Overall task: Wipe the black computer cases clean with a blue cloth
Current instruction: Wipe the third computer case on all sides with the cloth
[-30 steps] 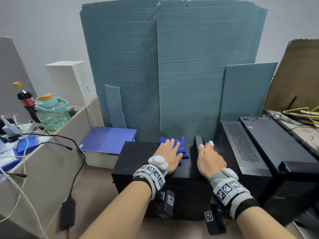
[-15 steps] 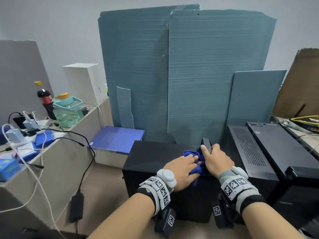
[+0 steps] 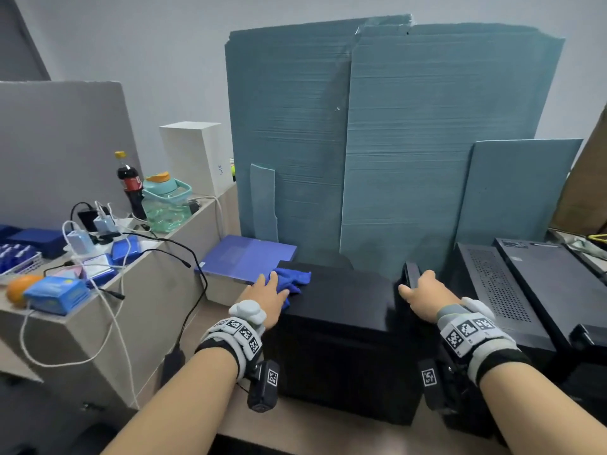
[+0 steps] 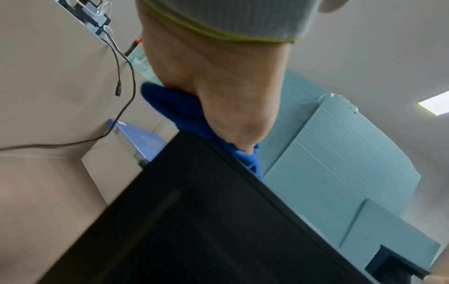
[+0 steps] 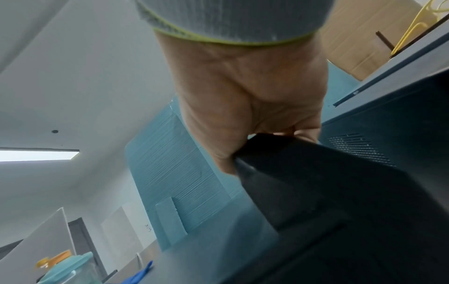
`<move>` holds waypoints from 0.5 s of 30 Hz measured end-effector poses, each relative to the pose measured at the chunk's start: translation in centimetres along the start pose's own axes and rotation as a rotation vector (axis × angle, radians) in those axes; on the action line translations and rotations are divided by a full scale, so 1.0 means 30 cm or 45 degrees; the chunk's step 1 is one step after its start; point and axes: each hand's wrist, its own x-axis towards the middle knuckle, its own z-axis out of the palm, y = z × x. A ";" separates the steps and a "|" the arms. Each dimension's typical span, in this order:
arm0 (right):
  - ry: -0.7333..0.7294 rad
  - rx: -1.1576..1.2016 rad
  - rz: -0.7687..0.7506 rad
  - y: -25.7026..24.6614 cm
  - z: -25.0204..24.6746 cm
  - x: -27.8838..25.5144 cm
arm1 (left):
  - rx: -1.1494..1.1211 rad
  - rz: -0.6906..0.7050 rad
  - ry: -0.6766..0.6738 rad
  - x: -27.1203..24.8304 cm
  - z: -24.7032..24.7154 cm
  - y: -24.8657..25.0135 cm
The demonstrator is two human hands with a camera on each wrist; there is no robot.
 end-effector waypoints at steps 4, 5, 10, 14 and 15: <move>-0.028 0.004 0.067 -0.033 -0.007 0.042 | -0.191 -0.292 -0.015 0.048 -0.019 0.072; -0.025 0.011 0.083 -0.040 -0.005 0.059 | -0.234 -0.336 -0.015 0.065 -0.021 0.082; -0.017 0.210 0.218 -0.094 0.018 0.139 | -0.337 -0.341 -0.044 0.140 -0.063 0.091; 0.168 0.168 0.273 -0.085 0.053 0.213 | -0.345 -0.386 0.017 0.204 -0.071 0.093; 0.219 0.186 0.270 -0.081 0.056 0.230 | -0.360 -0.384 0.047 0.226 -0.068 0.093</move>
